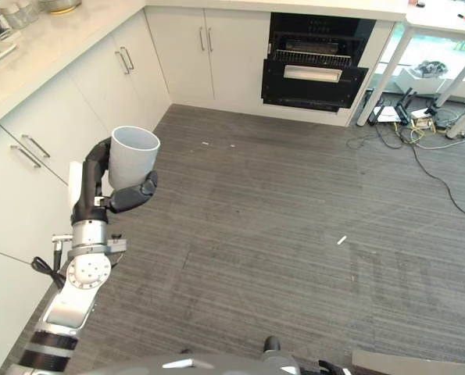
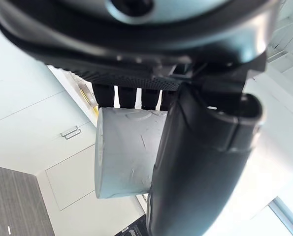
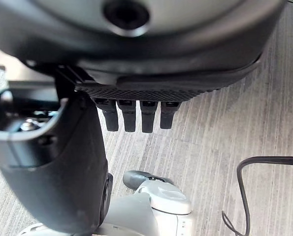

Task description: Place the dishes in the dishwasher.

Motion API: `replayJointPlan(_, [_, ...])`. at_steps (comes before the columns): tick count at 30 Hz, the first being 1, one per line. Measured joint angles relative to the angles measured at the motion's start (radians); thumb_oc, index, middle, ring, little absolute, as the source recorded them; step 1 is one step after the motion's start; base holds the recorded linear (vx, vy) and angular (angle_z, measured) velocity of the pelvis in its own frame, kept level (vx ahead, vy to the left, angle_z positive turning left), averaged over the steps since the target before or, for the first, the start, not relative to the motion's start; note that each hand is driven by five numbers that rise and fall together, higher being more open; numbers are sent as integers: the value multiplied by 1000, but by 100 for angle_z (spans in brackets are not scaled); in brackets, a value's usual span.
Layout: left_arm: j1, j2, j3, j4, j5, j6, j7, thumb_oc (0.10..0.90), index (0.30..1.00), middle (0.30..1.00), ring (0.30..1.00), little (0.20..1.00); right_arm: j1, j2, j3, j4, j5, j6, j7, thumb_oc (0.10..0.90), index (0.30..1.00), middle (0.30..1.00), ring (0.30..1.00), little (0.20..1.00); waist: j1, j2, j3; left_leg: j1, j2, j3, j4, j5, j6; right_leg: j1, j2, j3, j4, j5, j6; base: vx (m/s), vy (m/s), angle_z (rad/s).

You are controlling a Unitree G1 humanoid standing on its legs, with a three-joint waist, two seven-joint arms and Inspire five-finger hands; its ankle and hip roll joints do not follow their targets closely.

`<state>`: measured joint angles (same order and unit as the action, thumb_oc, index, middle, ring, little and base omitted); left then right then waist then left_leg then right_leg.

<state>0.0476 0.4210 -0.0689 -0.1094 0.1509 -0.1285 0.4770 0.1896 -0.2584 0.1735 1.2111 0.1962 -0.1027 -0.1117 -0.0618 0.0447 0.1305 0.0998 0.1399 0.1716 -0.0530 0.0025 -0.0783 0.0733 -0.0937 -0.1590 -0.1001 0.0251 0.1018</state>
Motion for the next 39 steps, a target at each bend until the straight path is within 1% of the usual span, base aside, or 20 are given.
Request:
replayJointPlan(3, [4, 0, 0, 2, -3, 0, 2, 400, 300, 300, 300, 300, -3, 20, -7, 2, -4, -7, -3, 800, 900, 900, 900, 900, 0, -47, 48, -85, -16, -47, 167, 18, -4, -4, -7, 66, 11, -17, -27, 49, -162, 13])
replayJointPlan(4, [-3, 4, 2, 8, -5, -2, 6, 400, 300, 300, 300, 300, -7, 24, -34, -6, -17, -6, 3, 800, 900, 900, 900, 900, -1, -55, 66, -160, 1, -56, 303, 6, -77, -46, -8, 77, 86, -56, -57, 196, -49, -10])
replayJointPlan(7, [2, 11, 14, 21, -12, -1, 7, 400, 300, 300, 300, 300, -9, 26, -9, -6, -41, -10, -6, 800, 900, 900, 900, 900, 26, -127, 102, -318, -26, -118, 574, 112, -148, -60, -41, 143, 122, -79, -86, 326, 28, -39])
replayJointPlan(8, [12, 7, 12, 20, -12, -2, 7, 400, 300, 300, 300, 300, -1, 18, 4, 0, -43, -10, -12, 800, 900, 900, 900, 900, 30, -132, 103, -333, -39, -115, 469, 40, -102, -41, -49, 145, 89, -70, -93, 637, 162, -17])
replayJointPlan(11, [13, 3, 6, 22, -12, -3, 2, 400, 300, 300, 300, 300, 2, -13, -1, 36, -65, 12, -25, 800, 900, 900, 900, 900, 33, -75, 94, -332, -13, -53, 43, 56, -57, -9, 13, 149, 41, -67, -99, 503, 116, -23])
replayJointPlan(15, [20, 1, 4, 26, -10, -1, -1, 400, 300, 300, 300, 300, 34, -42, 1, 31, -82, 4, -32, 800, 900, 900, 900, 900, 74, -50, 69, -341, -28, -45, 0, 73, -49, 59, 18, 231, 16, -115, -86, 439, 136, -67])
replayJointPlan(17, [39, 4, 15, 26, -10, 3, 3, 400, 300, 300, 300, 300, 46, -39, 7, 19, -86, -2, -36, 800, 900, 900, 900, 900, 86, -80, 37, -321, -63, -37, 49, 139, 1, 102, -32, 280, 0, -150, -57, 500, 220, -88])
replayJointPlan(18, [33, 9, 26, 23, -8, 7, 2, 400, 300, 300, 300, 300, 45, -9, 2, 17, -85, -8, -34, 800, 900, 900, 900, 900, 75, -130, 23, -291, -113, -4, 52, 132, 43, 108, -78, 270, 62, -177, -7, 432, 248, -39])
replayJointPlan(20, [23, 7, 10, 27, -6, 23, -5, 400, 300, 300, 300, 300, 55, 13, 3, -12, -82, -12, -20, 800, 900, 900, 900, 900, 59, -106, 29, -222, -105, -4, 23, 125, 69, 9, -44, 278, 354, -187, 50, 338, 223, -4])
replayJointPlan(21, [26, 13, -4, 2, -1, 23, -11, 400, 300, 300, 300, 300, 88, 43, 4, -33, -81, -22, -14, 800, 900, 900, 900, 900, 50, -90, 30, -163, -90, -15, 15, 86, 83, -127, -10, 318, 699, -127, 164, 297, 196, 23])
replayJointPlan(24, [24, 80, -29, -49, 1, 21, -8, 400, 300, 300, 300, 300, 133, 74, 14, -58, -82, -23, 13, 800, 900, 900, 900, 900, 37, -98, 27, -74, -113, -27, 11, 14, 113, -290, 5, 296, 1030, -20, 155, 440, 320, 44])
replayJointPlan(25, [18, 89, -27, -53, 2, 21, -5, 400, 300, 300, 300, 300, 119, 59, 14, -66, -83, -27, 15, 800, 900, 900, 900, 900, 30, -68, 44, -55, -92, -38, 23, 9, 111, -379, 20, 232, 1133, -21, 131, 339, 130, 29])
replayJointPlan(27, [14, 76, -26, -53, 2, 22, -8, 400, 300, 300, 300, 300, 107, 30, 9, -93, -83, -28, 15, 800, 900, 900, 900, 900, 10, -8, 82, 1, -67, -49, 20, -23, 142, -453, 24, 150, 1053, -81, 74, 431, 109, 26])
replayJointPlan(28, [11, 77, -23, -52, 2, 22, -8, 400, 300, 300, 300, 300, 103, 25, 6, -96, -83, -30, 15, 800, 900, 900, 900, 900, 6, -9, 91, 26, -69, -39, 13, -10, 114, -472, 23, 137, 1009, -91, 73, 700, 19, 16])
replayJointPlan(30, [6, 71, -22, -53, 1, 18, -8, 400, 300, 300, 300, 300, 108, 14, 3, -117, -81, -33, 21, 800, 900, 900, 900, 900, -30, -22, 93, 86, -68, -63, 0, -120, 102, -524, 21, 90, 767, -110, 64, 629, -48, 30])
replayJointPlan(32, [-22, 84, -18, -45, 1, 7, -15, 400, 300, 300, 300, 300, 98, 29, 5, -112, -79, -30, 23, 800, 900, 900, 900, 900, -41, -95, 85, 125, -108, -73, -25, -134, 63, -528, -9, 66, 435, -94, 56, 482, -59, 61])
replayJointPlan(33, [-10, 77, -30, -30, 0, 7, -27, 400, 300, 300, 300, 300, 113, 32, 3, -102, -78, -28, 22, 800, 900, 900, 900, 900, -88, -114, 66, 165, -92, -78, -36, -156, 42, -508, -2, 53, 320, -24, 0, 575, -57, 115])
replayJointPlan(35, [-6, 53, -57, 16, 0, 9, -52, 400, 300, 300, 300, 300, 86, 23, -29, -41, -79, -22, 12, 800, 900, 900, 900, 900, -102, -66, 69, 194, -15, -91, -6, -157, -6, -451, 71, 23, 334, 21, -36, 415, -62, 63])
replayJointPlan(36, [6, 58, -55, 26, -2, 13, -63, 400, 300, 300, 300, 300, 64, 23, -32, -46, -78, -8, -1, 800, 900, 900, 900, 900, -79, -76, 66, 194, -14, -88, 41, -151, -13, -434, 80, 30, 336, 80, -137, 478, -104, -30])
replayJointPlan(39, [45, 18, -65, 27, -17, 24, -87, 400, 300, 300, 300, 300, -16, -12, 4, -85, -77, 6, -52, 800, 900, 900, 900, 900, -77, -41, 61, 203, 4, -152, 103, -89, -42, -409, 111, 36, 406, -17, -184, 502, -103, -18])
